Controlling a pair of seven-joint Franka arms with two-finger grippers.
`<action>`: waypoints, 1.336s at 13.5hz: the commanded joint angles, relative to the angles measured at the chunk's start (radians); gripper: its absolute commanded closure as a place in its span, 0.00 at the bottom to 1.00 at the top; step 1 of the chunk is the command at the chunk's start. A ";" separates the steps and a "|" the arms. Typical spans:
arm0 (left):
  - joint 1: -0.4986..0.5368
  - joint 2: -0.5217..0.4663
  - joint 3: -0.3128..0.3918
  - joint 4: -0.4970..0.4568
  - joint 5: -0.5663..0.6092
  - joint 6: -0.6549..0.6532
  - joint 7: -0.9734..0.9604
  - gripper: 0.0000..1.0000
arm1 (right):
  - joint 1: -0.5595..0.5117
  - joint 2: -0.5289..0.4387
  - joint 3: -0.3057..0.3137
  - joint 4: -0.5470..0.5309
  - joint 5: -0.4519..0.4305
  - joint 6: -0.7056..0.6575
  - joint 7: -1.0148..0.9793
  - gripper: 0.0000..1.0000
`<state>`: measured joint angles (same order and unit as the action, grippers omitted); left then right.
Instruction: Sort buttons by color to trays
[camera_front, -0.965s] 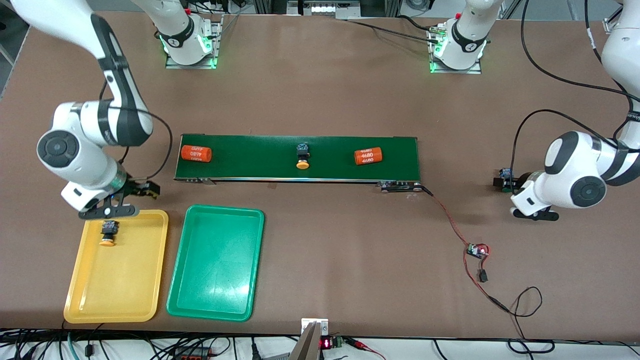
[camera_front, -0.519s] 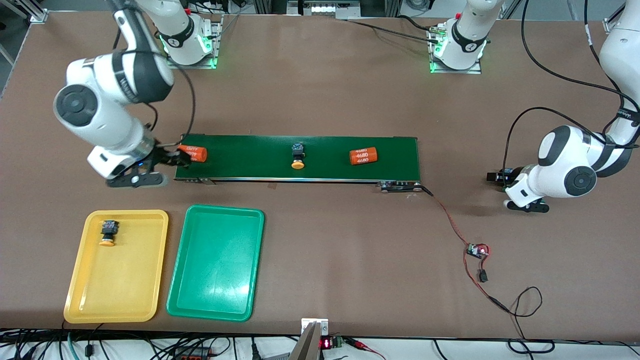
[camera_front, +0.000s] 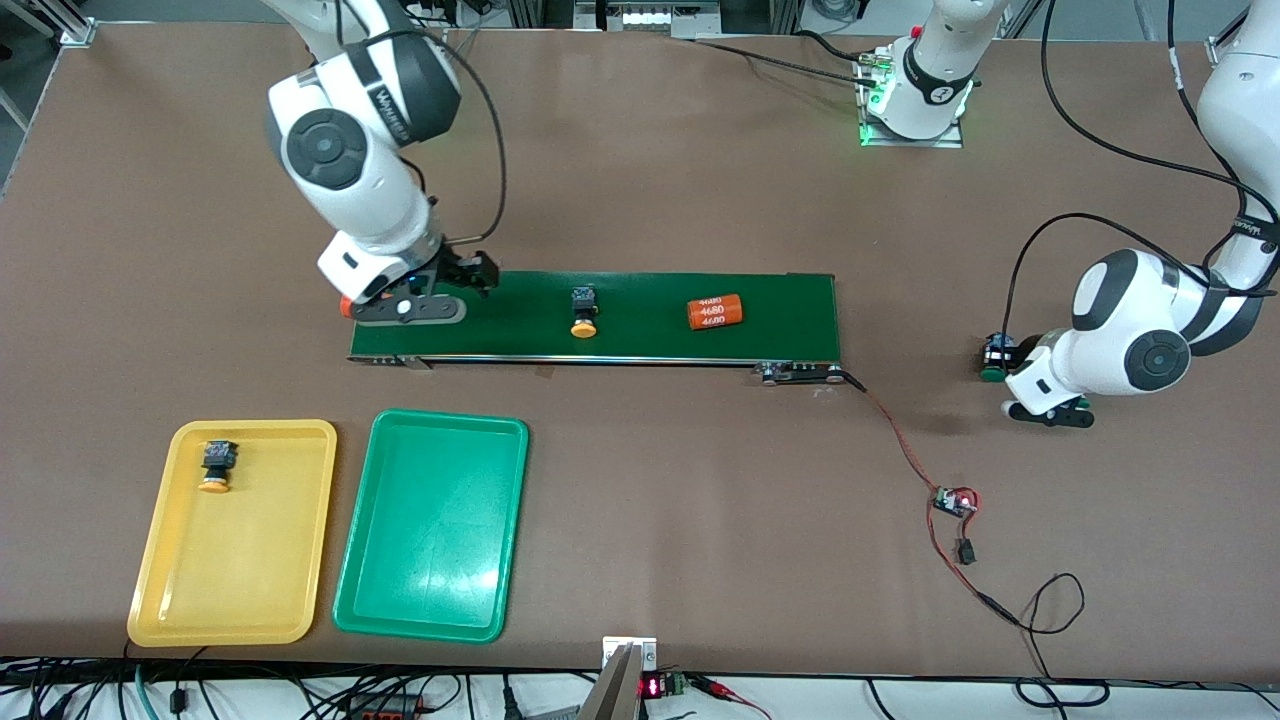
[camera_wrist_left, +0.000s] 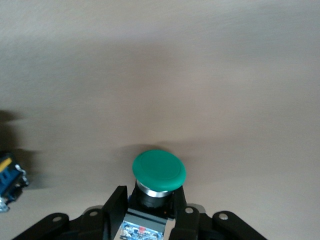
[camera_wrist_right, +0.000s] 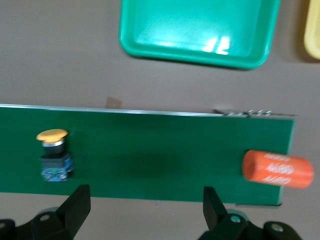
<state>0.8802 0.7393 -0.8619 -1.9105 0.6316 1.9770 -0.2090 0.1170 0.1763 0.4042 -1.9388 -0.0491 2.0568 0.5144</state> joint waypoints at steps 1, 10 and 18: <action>-0.010 -0.020 -0.141 0.062 -0.018 -0.171 -0.087 0.83 | 0.038 0.018 0.015 -0.012 0.011 0.048 0.090 0.00; -0.369 0.011 -0.189 0.119 -0.208 -0.126 -0.532 0.79 | 0.136 0.144 0.013 -0.011 -0.008 0.217 0.245 0.00; -0.429 0.011 -0.143 0.197 -0.199 -0.179 -0.578 0.00 | 0.147 0.198 0.011 -0.054 -0.113 0.290 0.317 0.00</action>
<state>0.4508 0.7576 -1.0041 -1.7865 0.4455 1.8552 -0.7896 0.2557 0.3679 0.4172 -1.9745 -0.1250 2.3156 0.7892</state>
